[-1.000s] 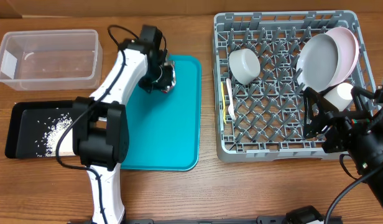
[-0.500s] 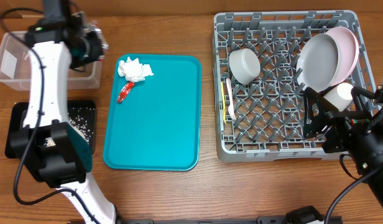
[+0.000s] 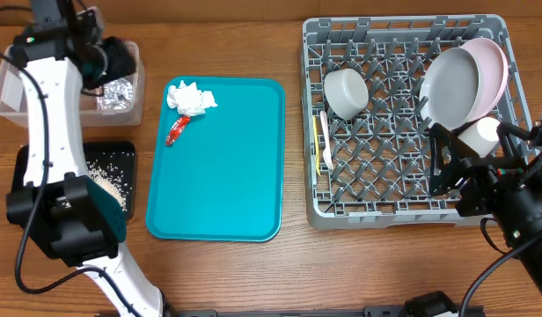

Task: Sort waste into correct bins and load items into the dishwasher rack
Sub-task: 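Carry the foil wrapper into the clear plastic bin and release, then reach the left gripper to the white tissue and grasp it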

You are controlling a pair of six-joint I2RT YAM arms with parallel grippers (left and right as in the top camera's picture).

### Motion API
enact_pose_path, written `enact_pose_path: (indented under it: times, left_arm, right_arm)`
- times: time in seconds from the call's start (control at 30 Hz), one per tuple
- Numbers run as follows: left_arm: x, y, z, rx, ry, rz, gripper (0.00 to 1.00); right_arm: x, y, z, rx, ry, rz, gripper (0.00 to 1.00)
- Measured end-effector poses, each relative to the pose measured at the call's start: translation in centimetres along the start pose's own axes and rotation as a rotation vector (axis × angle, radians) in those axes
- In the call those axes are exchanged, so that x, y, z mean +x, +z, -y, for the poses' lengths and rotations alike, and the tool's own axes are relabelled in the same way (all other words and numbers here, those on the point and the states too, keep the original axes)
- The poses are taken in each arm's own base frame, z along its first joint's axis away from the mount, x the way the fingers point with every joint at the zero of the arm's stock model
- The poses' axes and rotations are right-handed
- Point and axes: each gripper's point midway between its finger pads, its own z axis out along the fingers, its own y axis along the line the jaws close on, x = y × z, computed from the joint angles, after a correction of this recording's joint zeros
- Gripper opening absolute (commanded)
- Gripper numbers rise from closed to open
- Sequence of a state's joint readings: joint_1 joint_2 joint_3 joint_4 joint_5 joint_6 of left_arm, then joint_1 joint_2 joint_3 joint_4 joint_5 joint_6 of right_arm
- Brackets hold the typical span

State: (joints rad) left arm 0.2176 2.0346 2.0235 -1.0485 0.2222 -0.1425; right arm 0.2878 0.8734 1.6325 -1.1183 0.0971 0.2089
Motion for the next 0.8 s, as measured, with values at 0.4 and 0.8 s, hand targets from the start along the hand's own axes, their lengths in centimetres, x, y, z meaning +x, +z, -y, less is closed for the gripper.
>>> enact_pose_path:
  times: [0.4,0.8]
  left_arm:
    - [8.2,9.1,12.5,-0.031,0.439,-0.194,0.70]
    - [8.5,12.7,7.5,-0.269,0.354,-0.215,0.69]
  right_arm:
    - [0.0,0.0,0.0,0.000,0.000,0.000,1.00]
    - [0.0,0.0,0.0,0.000,0.000,0.000,1.00]
